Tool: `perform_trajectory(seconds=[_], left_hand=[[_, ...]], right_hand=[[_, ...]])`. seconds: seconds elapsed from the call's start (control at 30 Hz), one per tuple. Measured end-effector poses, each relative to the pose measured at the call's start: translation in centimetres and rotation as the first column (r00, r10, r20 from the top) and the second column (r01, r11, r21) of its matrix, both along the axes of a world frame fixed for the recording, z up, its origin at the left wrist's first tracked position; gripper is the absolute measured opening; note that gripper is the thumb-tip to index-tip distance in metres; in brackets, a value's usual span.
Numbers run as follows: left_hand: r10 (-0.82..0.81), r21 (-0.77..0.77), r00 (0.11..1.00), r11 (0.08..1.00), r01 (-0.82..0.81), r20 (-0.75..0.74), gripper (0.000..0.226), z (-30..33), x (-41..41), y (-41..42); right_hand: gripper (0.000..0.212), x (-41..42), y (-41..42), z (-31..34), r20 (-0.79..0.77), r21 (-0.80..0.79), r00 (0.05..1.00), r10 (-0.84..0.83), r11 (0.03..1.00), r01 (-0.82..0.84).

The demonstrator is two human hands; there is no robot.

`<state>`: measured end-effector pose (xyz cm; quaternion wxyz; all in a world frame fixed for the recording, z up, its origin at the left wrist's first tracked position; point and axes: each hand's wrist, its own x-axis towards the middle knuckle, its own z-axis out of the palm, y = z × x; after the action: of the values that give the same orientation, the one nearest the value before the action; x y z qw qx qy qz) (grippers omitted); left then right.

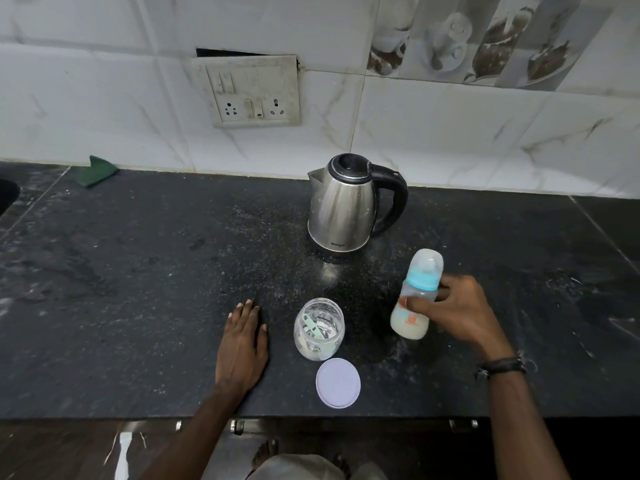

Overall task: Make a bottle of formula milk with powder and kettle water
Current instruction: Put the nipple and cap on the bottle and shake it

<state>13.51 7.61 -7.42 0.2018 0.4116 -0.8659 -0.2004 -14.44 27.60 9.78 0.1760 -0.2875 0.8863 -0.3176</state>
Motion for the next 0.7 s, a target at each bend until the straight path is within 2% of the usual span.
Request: perform_trajectory(seconds=[0.1, 0.17, 0.23, 0.27, 0.33, 0.4, 0.5, 0.57, 0.67, 0.7], left_hand=[[0.003, 0.006, 1.0, 1.0, -0.003, 0.006, 0.041, -0.12, -0.02, 0.09], [0.004, 0.005, 1.0, 1.0, -0.004, 0.005, 0.041, -0.14, -0.04, 0.06], [0.007, 0.001, 1.0, 1.0, -0.007, 0.01, 0.042, -0.07, -0.08, 0.0], [0.008, 0.004, 1.0, 1.0, -0.008, 0.013, 0.042, -0.05, -0.1, 0.01], [0.008, 0.012, 1.0, 1.0, -0.008, 0.016, 0.042, -0.04, -0.05, 0.08], [0.004, 0.01, 1.0, 1.0, -0.004, 0.014, 0.042, 0.01, -0.04, 0.06], [0.006, 0.013, 1.0, 1.0, -0.006, 0.022, 0.042, 0.02, -0.08, 0.05], [0.004, 0.015, 1.0, 1.0, -0.005, 0.022, 0.042, 0.0, -0.03, 0.06], [0.0, 0.004, 1.0, 1.0, 0.0, 0.015, 0.041, 0.1, -0.06, 0.04], [0.001, 0.008, 1.0, 1.0, -0.001, 0.016, 0.041, 0.12, -0.07, 0.08]], right_hand=[[0.048, -0.03, -0.13, 0.19, -0.169, 0.12, 0.985, -0.031, 0.991, 0.051], [0.045, 0.11, -0.17, 0.03, -0.113, 0.117, 0.994, 0.001, 0.993, 0.012], [0.041, 0.2, -0.23, 0.03, -0.022, 0.01, 0.999, -0.027, 1.0, 0.027], [0.043, 0.16, -0.26, -0.05, -0.071, 0.02, 0.997, -0.033, 0.999, 0.035], [0.049, 0.02, -0.22, -0.11, -0.167, 0.141, 0.986, -0.017, 0.989, 0.041], [0.049, -0.01, -0.06, -0.27, -0.14, 0.124, 0.989, -0.046, 0.99, 0.064], [0.043, -0.12, -0.02, -0.14, -0.054, -0.004, 0.997, -0.063, 0.998, 0.063], [0.038, -0.13, -0.07, -0.05, 0.001, -0.004, 0.999, -0.044, 0.999, 0.044], [0.045, -0.28, 0.04, -0.2, -0.146, 0.071, 0.987, -0.069, 0.994, 0.08], [0.045, -0.4, 0.06, -0.22, -0.132, 0.061, 0.989, -0.067, 0.995, 0.076]])
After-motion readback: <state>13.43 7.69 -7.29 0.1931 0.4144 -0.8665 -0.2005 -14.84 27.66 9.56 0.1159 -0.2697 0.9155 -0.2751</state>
